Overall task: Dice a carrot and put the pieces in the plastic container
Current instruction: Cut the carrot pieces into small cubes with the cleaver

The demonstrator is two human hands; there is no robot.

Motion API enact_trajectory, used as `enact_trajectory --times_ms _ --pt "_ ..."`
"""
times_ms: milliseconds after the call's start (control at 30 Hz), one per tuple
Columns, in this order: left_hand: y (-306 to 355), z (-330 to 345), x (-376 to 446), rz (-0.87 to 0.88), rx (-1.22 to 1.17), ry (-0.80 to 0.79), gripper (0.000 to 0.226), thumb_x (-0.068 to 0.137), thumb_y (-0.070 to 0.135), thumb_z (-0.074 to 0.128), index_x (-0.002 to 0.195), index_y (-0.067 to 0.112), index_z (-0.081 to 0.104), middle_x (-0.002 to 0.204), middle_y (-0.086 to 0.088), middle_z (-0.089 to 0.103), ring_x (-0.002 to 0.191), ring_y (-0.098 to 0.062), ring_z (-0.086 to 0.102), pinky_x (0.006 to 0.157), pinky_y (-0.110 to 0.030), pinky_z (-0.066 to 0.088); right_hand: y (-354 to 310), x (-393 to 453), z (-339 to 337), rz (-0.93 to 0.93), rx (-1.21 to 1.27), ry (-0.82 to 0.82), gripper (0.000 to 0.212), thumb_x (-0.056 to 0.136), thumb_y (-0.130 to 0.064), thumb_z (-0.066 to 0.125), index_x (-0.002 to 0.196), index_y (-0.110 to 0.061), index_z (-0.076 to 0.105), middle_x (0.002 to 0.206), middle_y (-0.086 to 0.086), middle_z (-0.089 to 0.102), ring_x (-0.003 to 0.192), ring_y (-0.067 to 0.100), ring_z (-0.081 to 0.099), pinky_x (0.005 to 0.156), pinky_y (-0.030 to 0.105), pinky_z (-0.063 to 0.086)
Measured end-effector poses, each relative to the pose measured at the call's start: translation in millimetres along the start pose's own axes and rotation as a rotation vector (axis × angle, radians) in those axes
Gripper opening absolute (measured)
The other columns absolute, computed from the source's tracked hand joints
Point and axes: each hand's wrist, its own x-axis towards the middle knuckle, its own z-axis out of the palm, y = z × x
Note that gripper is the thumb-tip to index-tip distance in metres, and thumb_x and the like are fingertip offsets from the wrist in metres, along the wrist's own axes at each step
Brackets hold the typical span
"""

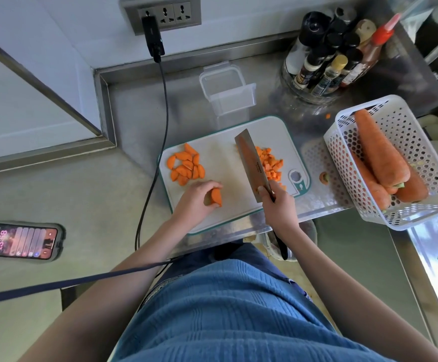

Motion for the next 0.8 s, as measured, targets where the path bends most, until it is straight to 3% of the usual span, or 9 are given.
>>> enact_trajectory --times_ms 133,333,433,633,700,800 --pt "-4.9 2.3 -4.4 -0.004 -0.005 -0.009 0.048 0.068 0.011 0.081 0.113 0.015 0.064 0.113 -0.002 0.065 0.104 -0.019 0.057 0.092 -0.034 0.047 2.5 -1.5 2.0 -0.003 -0.005 -0.002 0.022 0.099 -0.025 0.047 0.085 -0.007 0.048 0.068 0.006 0.051 0.057 0.019 0.041 0.056 0.032 0.035" --pt "-1.6 4.9 -2.6 0.031 0.027 0.014 0.04 0.07 0.009 0.08 0.106 0.009 0.065 0.105 -0.006 0.065 0.101 -0.024 0.056 0.089 -0.037 0.047 -0.3 -2.8 2.7 -0.013 -0.021 -0.02 0.023 0.099 -0.023 0.046 0.08 -0.009 0.044 0.067 0.003 0.05 0.056 0.017 0.039 0.055 0.031 0.032" --pt "-0.2 6.2 -1.9 0.04 0.019 0.032 0.038 0.071 0.007 0.078 0.106 0.008 0.065 0.105 -0.007 0.064 0.099 -0.025 0.058 0.089 -0.041 0.048 0.3 -1.5 2.2 -0.012 -0.032 -0.024 0.023 0.099 -0.024 0.046 0.086 -0.006 0.049 0.071 0.011 0.056 0.057 0.018 0.041 0.056 0.031 0.034" --pt "3.2 1.2 -4.7 0.126 0.073 0.049 0.052 0.073 -0.004 0.071 0.121 0.007 0.053 0.128 -0.009 0.052 0.114 -0.023 0.053 0.09 -0.034 0.049 3.3 2.8 -0.3 -0.014 -0.046 -0.01 0.022 0.099 -0.026 0.046 0.088 -0.007 0.052 0.067 0.004 0.052 0.055 0.019 0.043 0.055 0.033 0.038" --pt "-1.8 -5.7 -9.2 0.149 0.142 0.115 0.049 0.075 -0.013 0.059 0.12 0.005 0.051 0.129 -0.011 0.049 0.115 -0.025 0.052 0.083 -0.035 0.051 3.4 3.8 -0.4 -0.011 -0.038 -0.007 0.022 0.099 -0.025 0.046 0.087 -0.008 0.051 0.062 0.001 0.049 0.053 0.018 0.042 0.053 0.033 0.037" --pt "-13.9 -20.1 -3.2 0.006 0.2 0.321 0.045 0.075 -0.016 0.051 0.115 0.003 0.053 0.119 -0.014 0.053 0.105 -0.027 0.052 0.079 -0.041 0.048 1.8 5.1 0.8 -0.008 -0.029 -0.015 0.021 0.099 -0.025 0.046 0.086 -0.009 0.05 0.058 -0.001 0.045 0.05 0.018 0.04 0.052 0.033 0.037"
